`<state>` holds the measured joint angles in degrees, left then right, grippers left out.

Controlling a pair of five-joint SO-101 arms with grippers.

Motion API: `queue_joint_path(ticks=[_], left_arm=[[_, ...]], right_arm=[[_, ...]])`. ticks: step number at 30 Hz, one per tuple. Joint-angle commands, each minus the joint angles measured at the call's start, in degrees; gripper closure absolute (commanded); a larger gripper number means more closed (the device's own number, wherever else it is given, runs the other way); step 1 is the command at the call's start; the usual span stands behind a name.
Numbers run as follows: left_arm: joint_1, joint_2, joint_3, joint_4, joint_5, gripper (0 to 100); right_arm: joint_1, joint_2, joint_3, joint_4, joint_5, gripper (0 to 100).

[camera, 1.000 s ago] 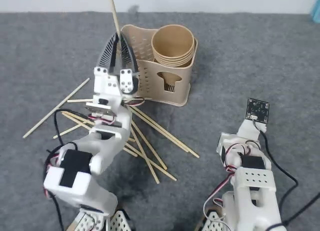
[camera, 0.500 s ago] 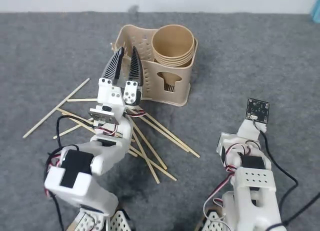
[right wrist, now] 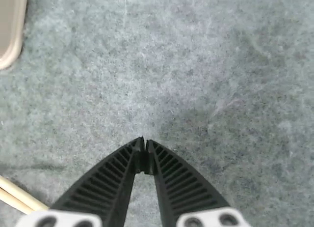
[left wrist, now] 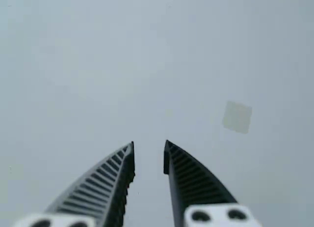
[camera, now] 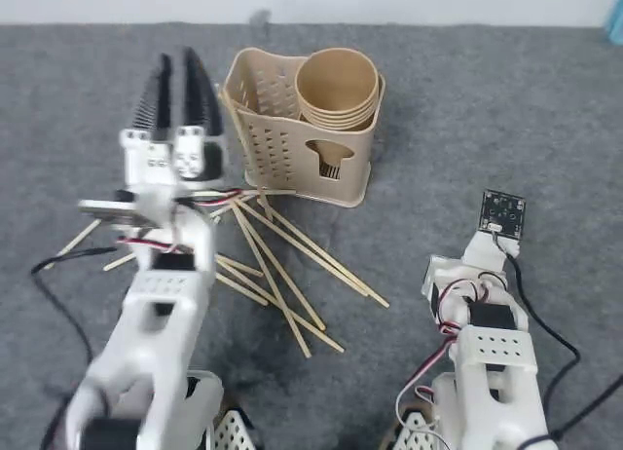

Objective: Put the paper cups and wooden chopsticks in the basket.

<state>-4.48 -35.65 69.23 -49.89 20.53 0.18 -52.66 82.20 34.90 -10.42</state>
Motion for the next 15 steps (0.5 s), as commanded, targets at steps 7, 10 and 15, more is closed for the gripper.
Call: queue_joint_path(ticks=[7,10,15], left_arm=[[-0.62,-45.45,-3.74,69.71,8.18,90],[-0.62,-51.52,-3.21,80.26,11.25,90],[-0.62,-48.62,-1.45,85.80,11.78,90]], right_arm=[[0.31,-1.19,-0.35,-0.84,-0.26,99.0],[0.31,-1.19,-0.35,-0.84,-0.26,99.0],[0.31,-1.45,0.26,-0.75,-0.26,99.0]])
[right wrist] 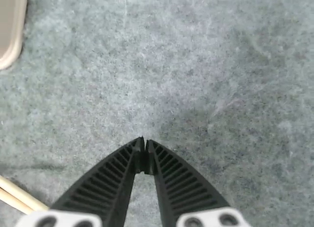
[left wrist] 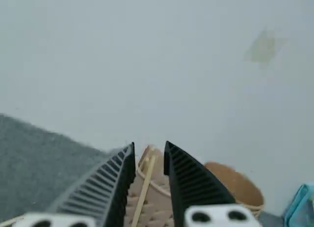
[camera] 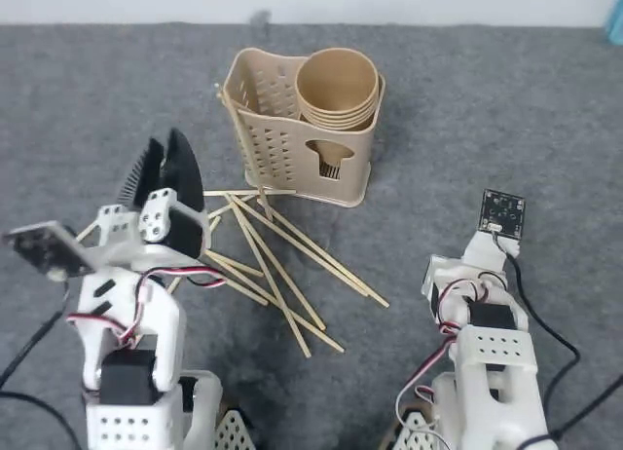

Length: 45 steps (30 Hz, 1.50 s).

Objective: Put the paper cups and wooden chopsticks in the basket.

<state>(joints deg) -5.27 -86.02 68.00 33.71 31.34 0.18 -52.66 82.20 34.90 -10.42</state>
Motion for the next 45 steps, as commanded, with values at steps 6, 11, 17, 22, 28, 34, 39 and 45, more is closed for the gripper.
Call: queue_joint_path(ticks=[6,11,17,22,28,34,39,45], left_arm=[[6.15,16.35,-0.40,1.93,-2.02,90],[9.23,30.07,-2.07,-5.27,-2.81,90],[8.97,46.33,-7.69,-11.25,-2.90,90],[6.77,58.46,-15.25,-12.22,-2.90,90],[4.92,67.52,-20.35,-12.13,-2.73,91],[6.68,67.60,-19.91,-12.13,-2.64,99],[6.15,67.52,-19.74,-12.13,-2.64,99],[-1.05,67.60,-21.32,-11.87,0.09,98]], right_arm=[[0.22,-1.54,0.79,-0.75,-0.26,99.0],[0.22,-1.54,0.79,-0.75,-0.26,99.0],[0.31,-1.54,0.79,-0.75,-0.26,99.0],[0.31,-1.54,0.79,-0.75,-0.26,99.0],[0.31,-1.54,0.79,-0.75,-0.26,99.0],[0.31,-1.54,0.79,-0.84,-0.26,99.0],[0.31,-1.54,0.79,-0.84,-0.26,99.0],[0.31,-1.54,0.79,-0.84,-0.26,99.0]])
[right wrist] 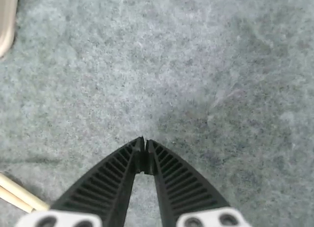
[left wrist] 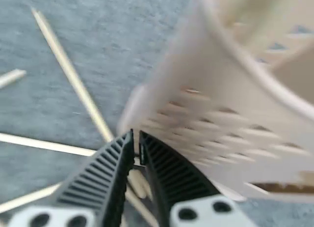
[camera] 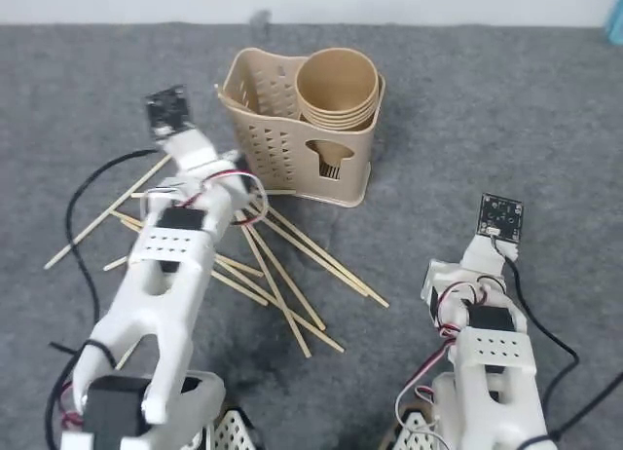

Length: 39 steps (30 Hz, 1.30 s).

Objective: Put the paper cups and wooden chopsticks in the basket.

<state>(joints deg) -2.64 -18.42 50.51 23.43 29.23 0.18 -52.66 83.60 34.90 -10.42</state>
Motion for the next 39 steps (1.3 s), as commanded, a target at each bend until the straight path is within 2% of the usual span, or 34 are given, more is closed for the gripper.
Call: queue_joint_path(ticks=[1,4,9,16,22,30,39], left_arm=[[-5.54,0.44,-4.70,-1.41,4.31,98],[-9.49,0.53,-7.60,2.46,6.86,94],[-9.23,0.62,-12.00,9.85,6.86,81],[-8.97,0.62,-14.55,10.90,7.21,81],[-10.11,2.11,-20.44,17.05,10.64,89],[-10.20,16.00,-37.93,28.04,10.99,89],[-10.20,34.29,-52.00,28.75,13.19,89]], right_arm=[[0.31,-1.54,-0.62,-0.84,-0.26,99.0],[0.13,-1.54,-0.62,-0.84,-0.26,99.0],[0.13,-1.54,-0.62,-0.84,-0.26,99.0],[0.22,-1.54,-0.44,-0.84,-0.26,99.0],[0.22,-1.54,-0.44,-0.84,-0.26,99.0],[0.22,-1.54,-0.44,-0.84,-0.26,99.0],[0.22,-1.54,-0.44,-0.84,-0.26,99.0]])
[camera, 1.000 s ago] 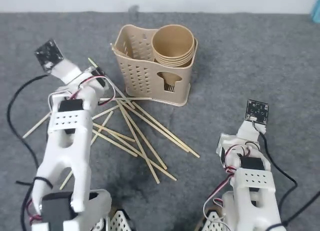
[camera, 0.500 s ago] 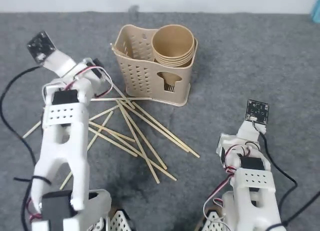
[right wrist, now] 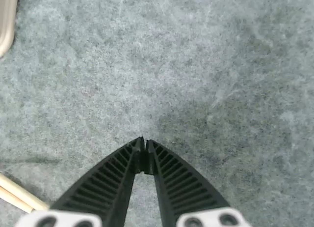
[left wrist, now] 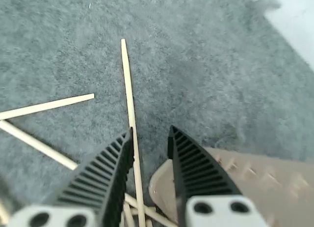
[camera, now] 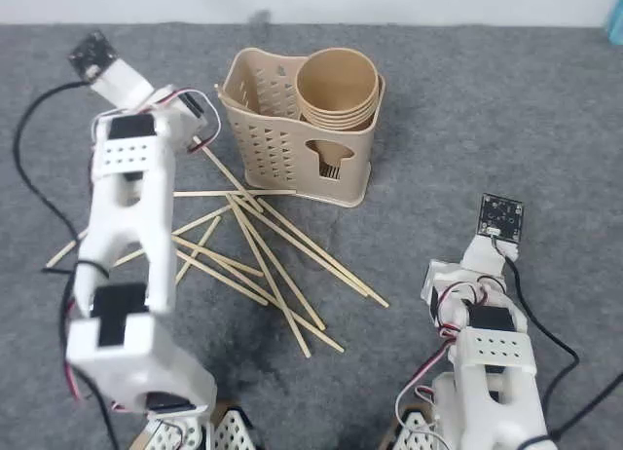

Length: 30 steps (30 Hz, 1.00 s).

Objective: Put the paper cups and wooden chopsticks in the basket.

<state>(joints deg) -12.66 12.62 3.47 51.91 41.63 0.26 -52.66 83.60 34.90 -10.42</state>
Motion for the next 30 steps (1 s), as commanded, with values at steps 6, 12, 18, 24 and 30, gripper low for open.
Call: queue_joint_path(ticks=[6,12,18,24,30], left_arm=[[-0.62,13.01,-12.09,0.26,3.25,89],[-1.76,21.36,-21.49,3.25,3.60,89],[-3.25,32.35,-33.01,7.47,3.60,90],[-3.16,42.11,-45.85,12.31,3.60,90],[-3.16,49.05,-58.33,19.34,3.60,92]], right_arm=[[0.13,-1.54,-0.53,-0.84,-0.26,99.0],[0.13,-1.54,-0.53,-0.84,-0.18,99.0],[0.13,-1.54,-0.53,-0.84,-0.18,99.0],[0.13,-1.54,-0.53,-0.84,-0.18,99.0],[0.13,-1.54,-0.53,-0.84,-0.18,99.0]])
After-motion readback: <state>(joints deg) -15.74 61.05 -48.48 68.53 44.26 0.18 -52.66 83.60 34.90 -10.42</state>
